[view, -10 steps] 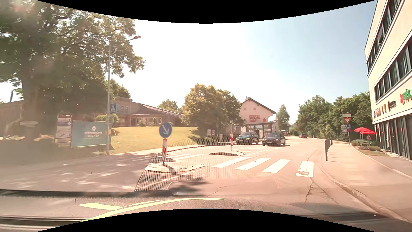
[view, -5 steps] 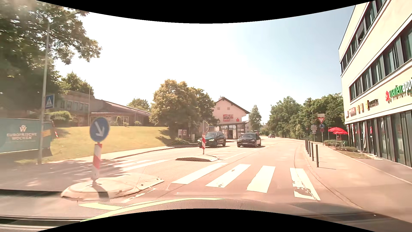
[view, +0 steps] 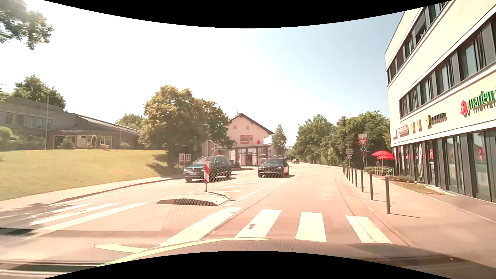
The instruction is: Follow the waypoints while adhering to traffic rules and regulations
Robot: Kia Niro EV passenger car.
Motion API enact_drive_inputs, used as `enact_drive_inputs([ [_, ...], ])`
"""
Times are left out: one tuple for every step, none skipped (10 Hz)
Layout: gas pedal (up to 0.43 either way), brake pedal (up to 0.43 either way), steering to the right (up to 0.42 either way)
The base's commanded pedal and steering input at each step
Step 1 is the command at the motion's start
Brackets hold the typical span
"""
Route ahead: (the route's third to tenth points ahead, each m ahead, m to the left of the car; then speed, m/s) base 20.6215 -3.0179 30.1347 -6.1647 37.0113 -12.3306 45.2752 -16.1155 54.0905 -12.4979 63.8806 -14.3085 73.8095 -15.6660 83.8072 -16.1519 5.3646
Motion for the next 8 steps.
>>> enact_drive_inputs([
  [0.118, 0.000, 0.171],
  [0.118, 0.000, 0.167],
  [0.118, 0.000, 0.160],
  [0.118, 0.000, 0.149],
  [0.130, 0.000, 0.145],
  [0.138, 0.000, 0.143],
  [0.138, 0.000, 0.143],
  [0.138, 0.000, 0.140],
])
